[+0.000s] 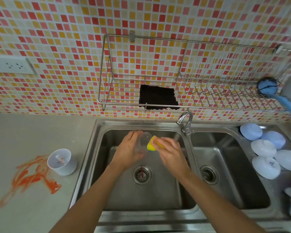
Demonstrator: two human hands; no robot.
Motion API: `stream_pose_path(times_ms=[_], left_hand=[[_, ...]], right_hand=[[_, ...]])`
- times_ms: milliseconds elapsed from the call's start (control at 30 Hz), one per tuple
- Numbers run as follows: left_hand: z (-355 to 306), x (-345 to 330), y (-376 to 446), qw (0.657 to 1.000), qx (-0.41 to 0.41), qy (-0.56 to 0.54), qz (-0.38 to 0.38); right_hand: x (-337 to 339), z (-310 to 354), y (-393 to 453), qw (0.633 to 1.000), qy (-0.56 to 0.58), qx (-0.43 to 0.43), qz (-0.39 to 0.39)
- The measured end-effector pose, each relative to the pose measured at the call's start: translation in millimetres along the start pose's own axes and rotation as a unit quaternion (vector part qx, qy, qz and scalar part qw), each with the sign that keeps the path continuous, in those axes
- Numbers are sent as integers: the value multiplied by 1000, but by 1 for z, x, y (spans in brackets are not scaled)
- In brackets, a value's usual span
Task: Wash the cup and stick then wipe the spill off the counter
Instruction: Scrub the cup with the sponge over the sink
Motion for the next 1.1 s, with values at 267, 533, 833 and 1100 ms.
stream_pose_path(times_ms=[267,533,833,1100], left_hand=[[-1,-17,9,1000,0,21,17],[-5,-21,9,995,-36,60,66],[1,-20,12,994,-42,61,85],[6,-13,15,995,-29,32,93]], right_hand=[[-13,-6,-16,990,99,-75,72],[-18,-28,-10,990,-14,100,99],[-23,-16,-6,979,125,23,159],[-18,-24,4,981,30,101,165]])
Point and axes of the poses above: each hand's wrist, its own y-axis towards the middle knuckle, its own x-axis out of the back of the hand, z = x × y, the point moved 2 cm from there along y, towards the middle knuckle, and after that the axes turned 1 degree about -z, right-handed, at the moved point
